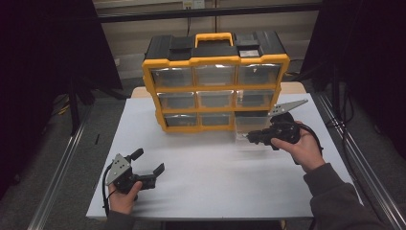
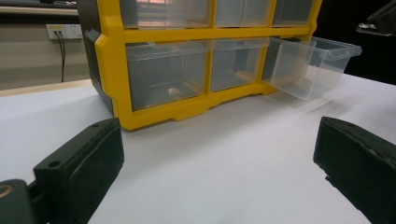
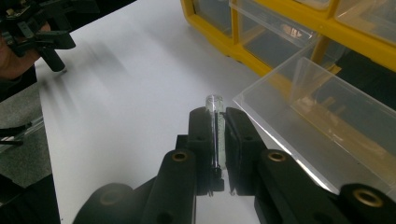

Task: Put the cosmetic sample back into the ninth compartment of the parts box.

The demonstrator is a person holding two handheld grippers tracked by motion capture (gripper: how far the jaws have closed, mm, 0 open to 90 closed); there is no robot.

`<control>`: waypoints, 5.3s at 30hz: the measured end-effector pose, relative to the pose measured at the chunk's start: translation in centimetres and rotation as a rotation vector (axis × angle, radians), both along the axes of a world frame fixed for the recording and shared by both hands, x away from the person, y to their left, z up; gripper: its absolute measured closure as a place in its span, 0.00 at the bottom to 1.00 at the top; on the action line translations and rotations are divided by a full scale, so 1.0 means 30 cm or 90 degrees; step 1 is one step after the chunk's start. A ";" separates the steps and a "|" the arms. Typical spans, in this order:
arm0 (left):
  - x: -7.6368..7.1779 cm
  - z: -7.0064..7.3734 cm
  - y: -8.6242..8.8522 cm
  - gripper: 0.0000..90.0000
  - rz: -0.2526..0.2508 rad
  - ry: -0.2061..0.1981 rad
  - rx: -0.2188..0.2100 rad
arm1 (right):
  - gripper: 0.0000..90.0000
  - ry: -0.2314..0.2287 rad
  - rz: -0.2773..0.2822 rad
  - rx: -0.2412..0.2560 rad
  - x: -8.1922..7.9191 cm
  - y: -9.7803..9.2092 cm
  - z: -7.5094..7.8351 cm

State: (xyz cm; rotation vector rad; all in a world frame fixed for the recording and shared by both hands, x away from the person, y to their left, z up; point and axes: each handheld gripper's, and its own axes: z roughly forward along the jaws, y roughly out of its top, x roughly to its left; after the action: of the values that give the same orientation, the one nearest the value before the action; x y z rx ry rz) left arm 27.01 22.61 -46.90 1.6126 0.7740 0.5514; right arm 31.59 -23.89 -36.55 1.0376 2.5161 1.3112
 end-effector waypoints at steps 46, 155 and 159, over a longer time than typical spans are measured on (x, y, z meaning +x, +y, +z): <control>0.002 0.000 0.003 0.02 0.001 -0.002 0.002 | 0.90 -0.011 -0.028 -0.032 0.067 -0.020 0.013; 0.003 0.000 0.008 0.02 -0.002 0.001 0.014 | 0.90 -0.038 -0.072 -0.092 0.185 -0.025 -0.055; 0.002 -0.002 -0.001 0.02 0.008 0.004 -0.006 | 0.90 -0.039 -0.075 -0.097 0.184 -0.019 -0.056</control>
State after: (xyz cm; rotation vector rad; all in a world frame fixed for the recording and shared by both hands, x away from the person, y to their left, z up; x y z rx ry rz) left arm 27.06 22.57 -46.96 1.6031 0.7904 0.5508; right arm 37.10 -24.47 -38.23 1.0772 2.4262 1.0851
